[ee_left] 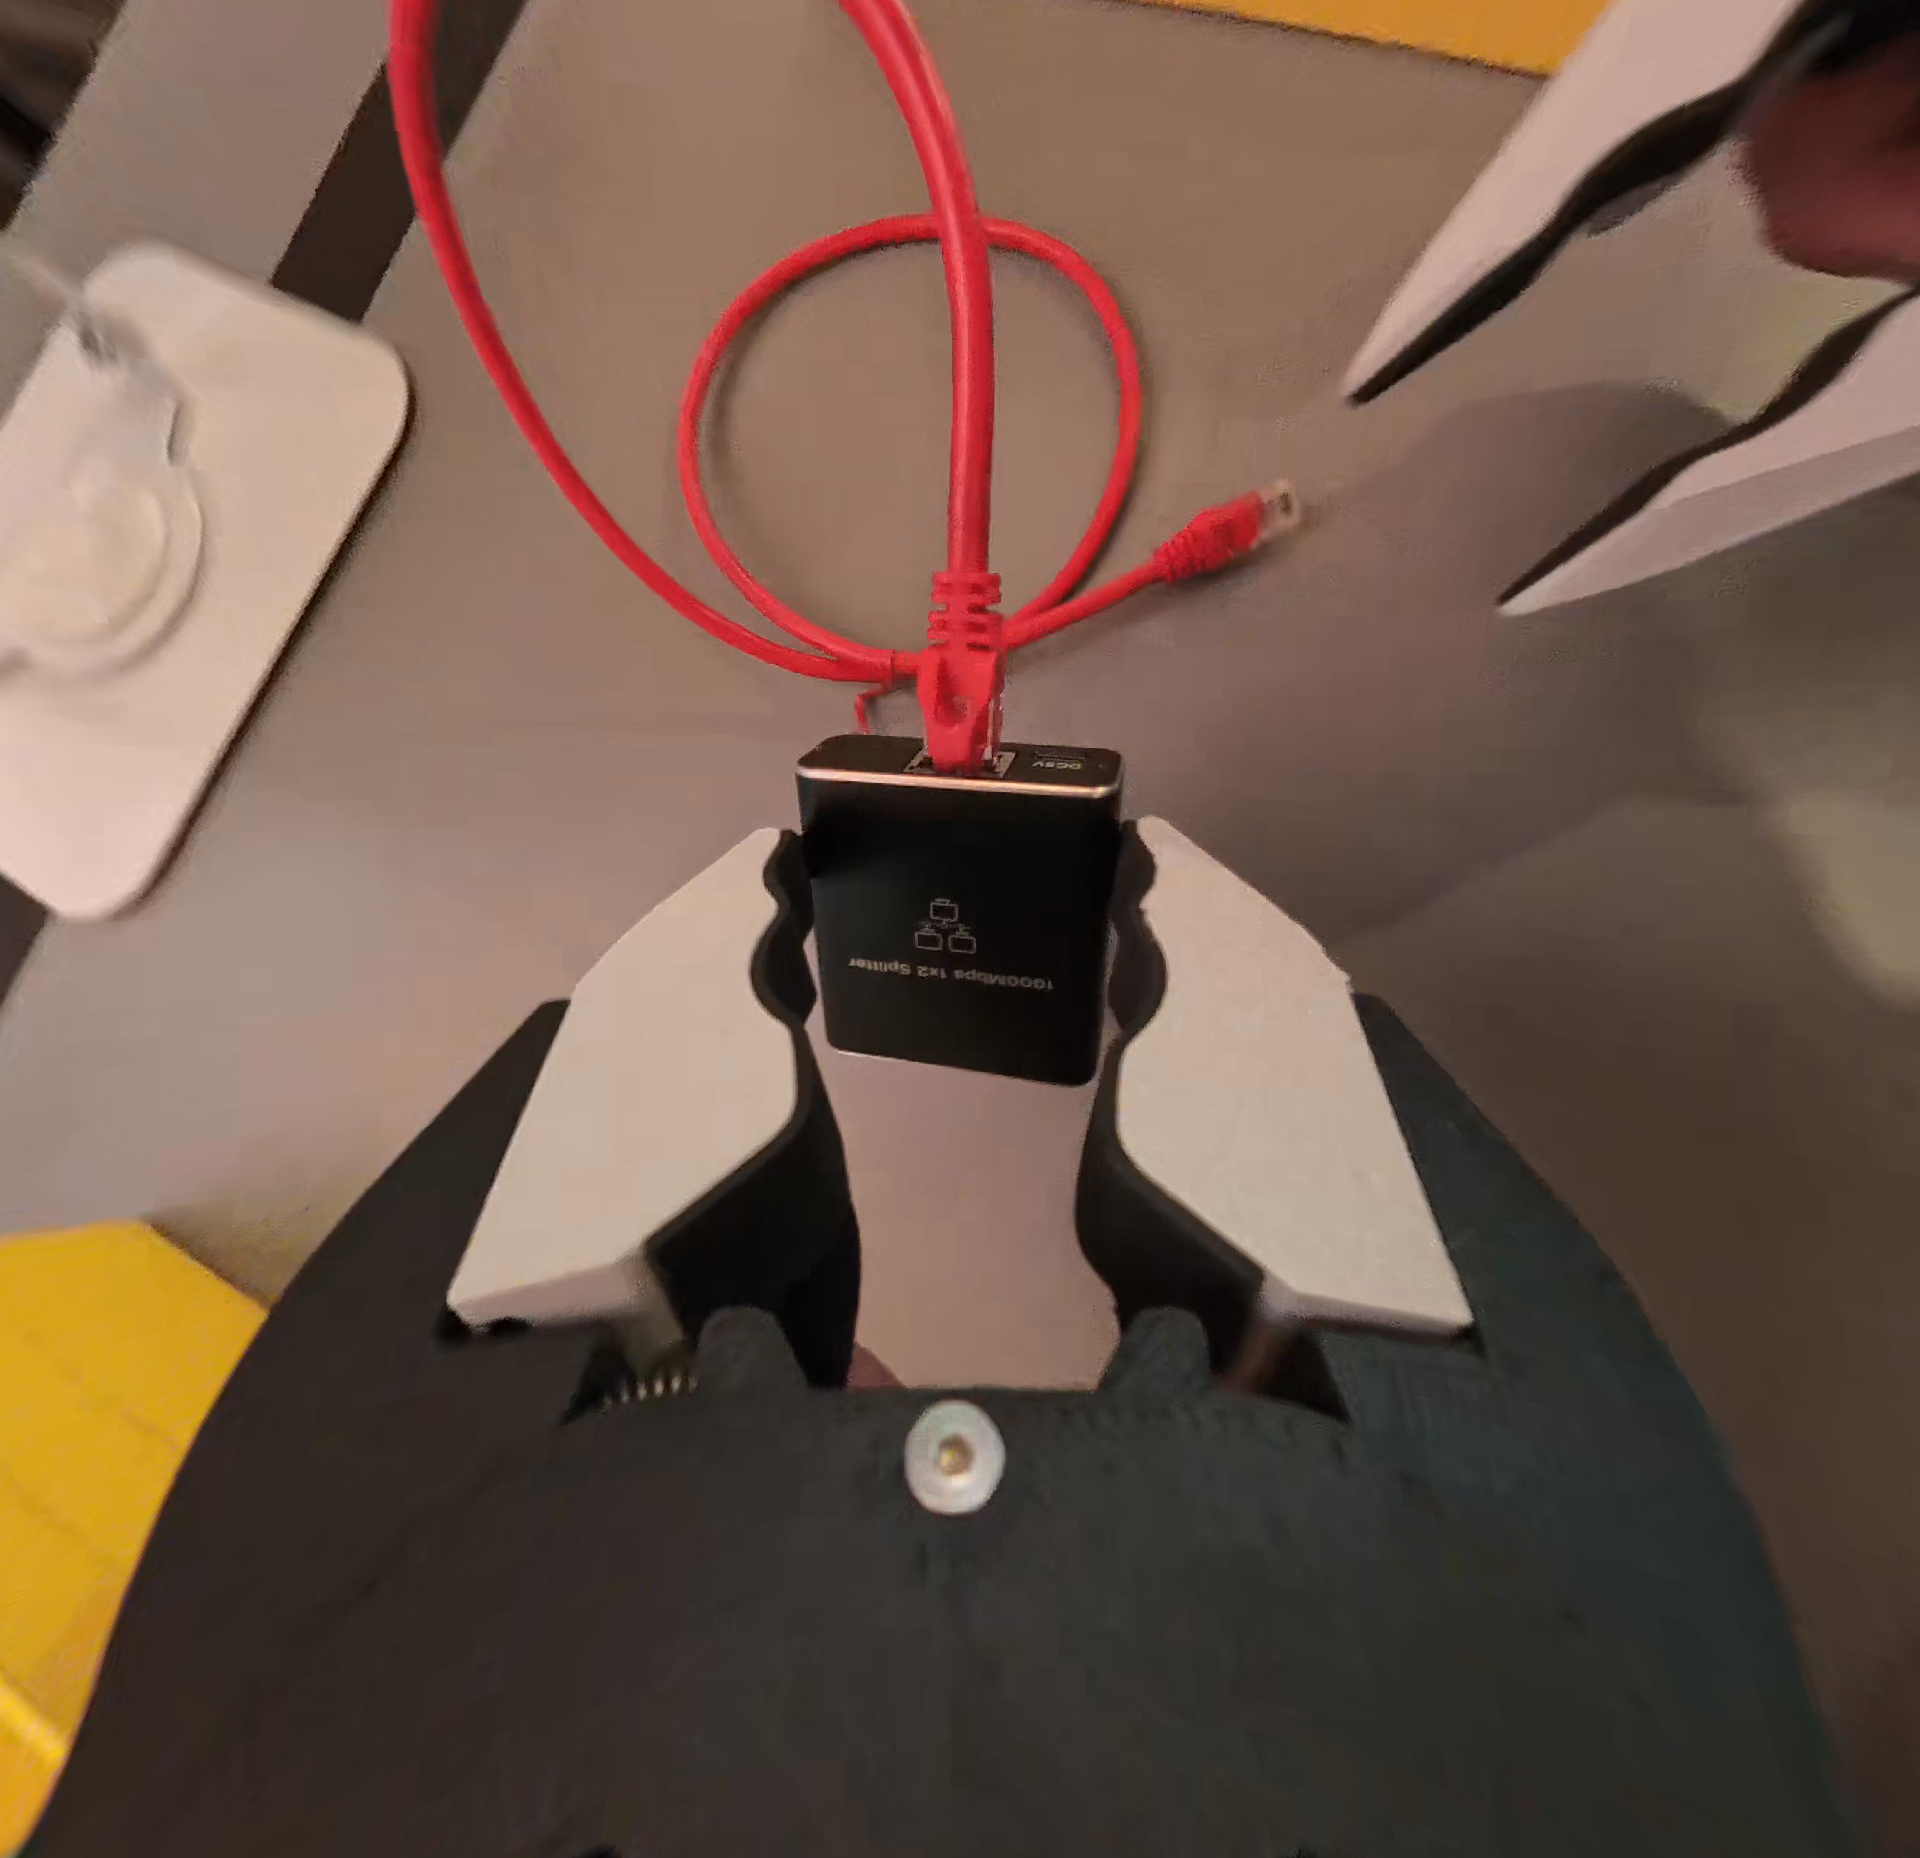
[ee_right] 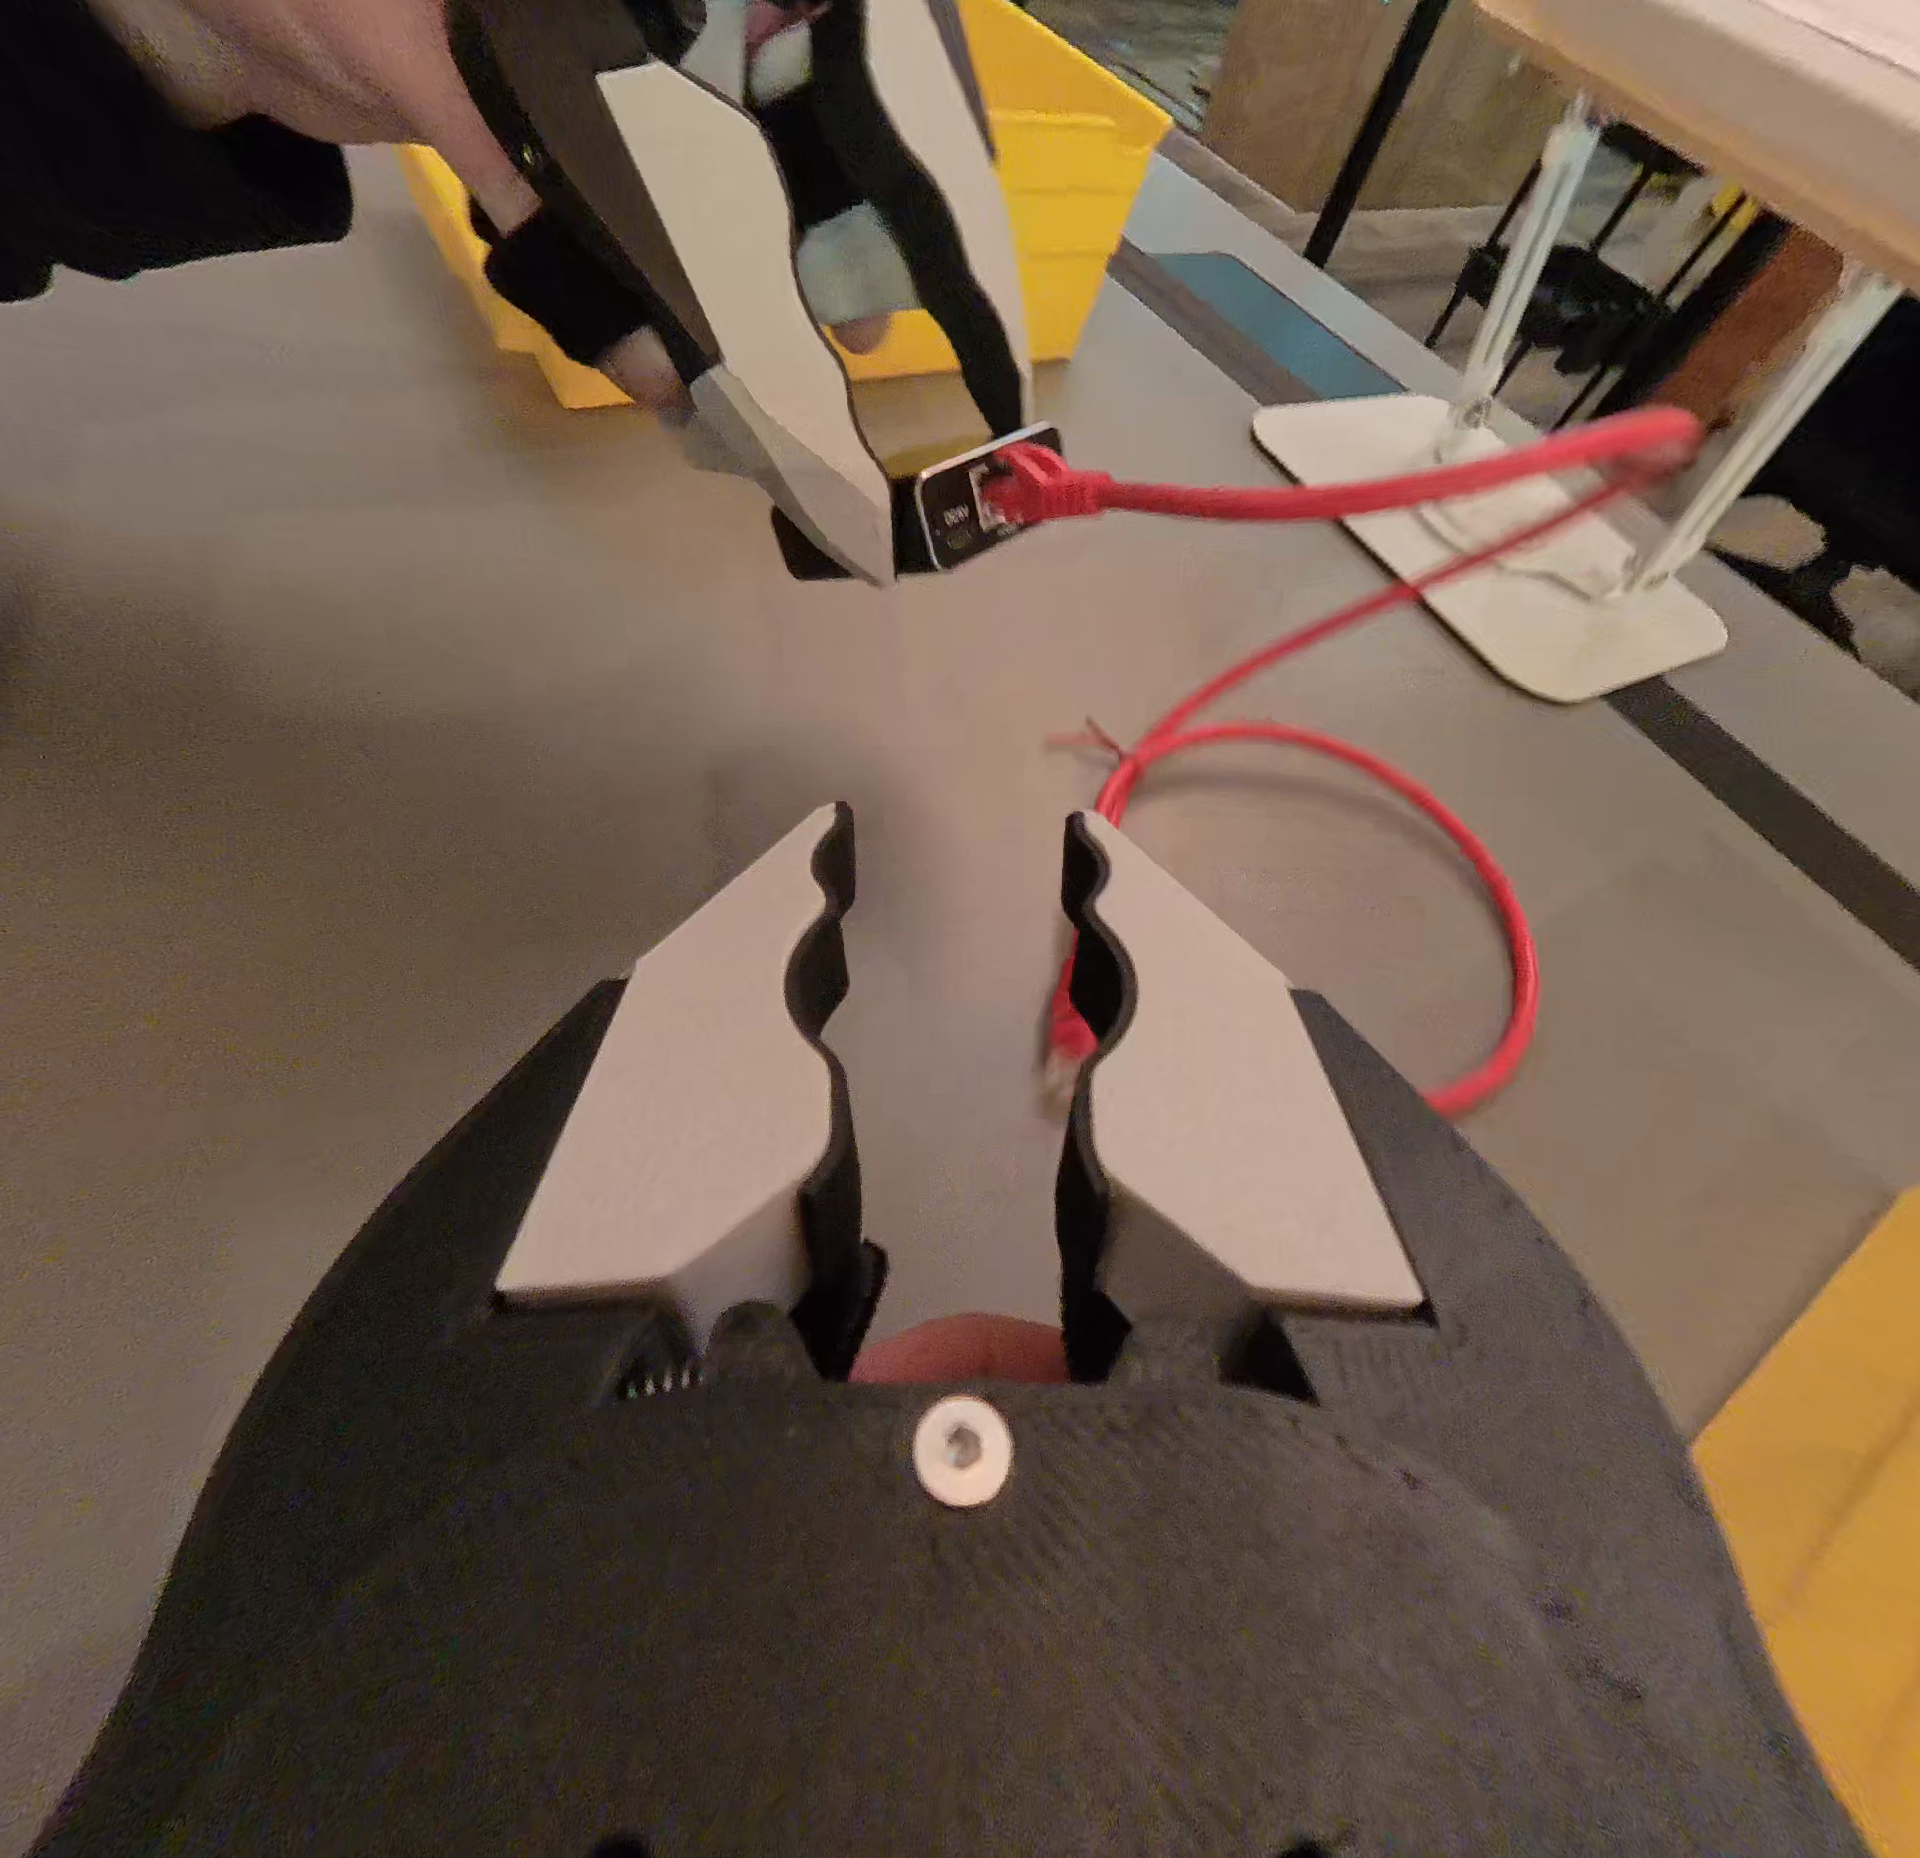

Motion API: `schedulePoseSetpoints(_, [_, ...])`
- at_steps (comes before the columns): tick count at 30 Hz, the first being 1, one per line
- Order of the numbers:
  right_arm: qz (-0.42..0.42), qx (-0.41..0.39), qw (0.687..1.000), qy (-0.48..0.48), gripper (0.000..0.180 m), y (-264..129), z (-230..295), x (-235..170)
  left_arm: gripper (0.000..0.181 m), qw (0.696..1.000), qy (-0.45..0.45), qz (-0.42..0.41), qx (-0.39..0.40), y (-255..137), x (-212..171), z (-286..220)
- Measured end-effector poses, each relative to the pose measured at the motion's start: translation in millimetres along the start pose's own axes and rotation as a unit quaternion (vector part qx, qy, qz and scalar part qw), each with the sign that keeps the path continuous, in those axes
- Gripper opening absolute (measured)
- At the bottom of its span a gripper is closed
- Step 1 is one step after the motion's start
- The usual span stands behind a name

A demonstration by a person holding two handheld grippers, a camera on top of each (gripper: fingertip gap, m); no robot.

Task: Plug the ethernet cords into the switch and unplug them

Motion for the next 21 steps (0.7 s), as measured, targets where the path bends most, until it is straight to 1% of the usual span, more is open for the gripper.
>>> schedulePoseSetpoints(3, [0.010,-0.013,1.000,0.022,0.037,2,-7,-5,0.054,0.997,-0.074,0.014,0.000,7,-12,6])
schedulePoseSetpoints(5, [0.019,-0.015,1.000,0.019,0.036,4,-7,-8,0.054,0.995,-0.093,0.032,-0.003,15,-17,3])
schedulePoseSetpoints(7, [0.023,-0.012,1.000,0.015,0.035,7,-5,-10,0.054,0.994,-0.108,0.032,-0.010,24,-17,-2])
schedulePoseSetpoints(8, [0.027,-0.010,0.999,0.014,0.035,8,-4,-11,0.054,0.993,-0.115,0.030,-0.028,30,-16,-6])
schedulePoseSetpoints(10, [0.029,-0.008,0.999,0.012,0.035,10,-3,-12,0.054,0.991,-0.118,0.035,-0.050,41,-14,-13])
schedulePoseSetpoints(16, [0.030,-0.008,0.999,0.015,0.034,10,-4,-13,0.054,0.991,-0.103,0.057,-0.057,65,-6,-14])
schedulePoseSetpoints(21, [0.033,-0.006,0.999,0.011,0.034,10,-3,-14,0.054,0.993,-0.093,0.061,-0.048,77,-1,-12])
Point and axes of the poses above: each gripper's, where its closed fingertips meet, y out along the fingers, x out of its top, z = x × y across the jaws, the point moved 9 cm from there along -y, back along the fingers, and after that the axes turned 9 degrees about y, right-handed, at the moved point
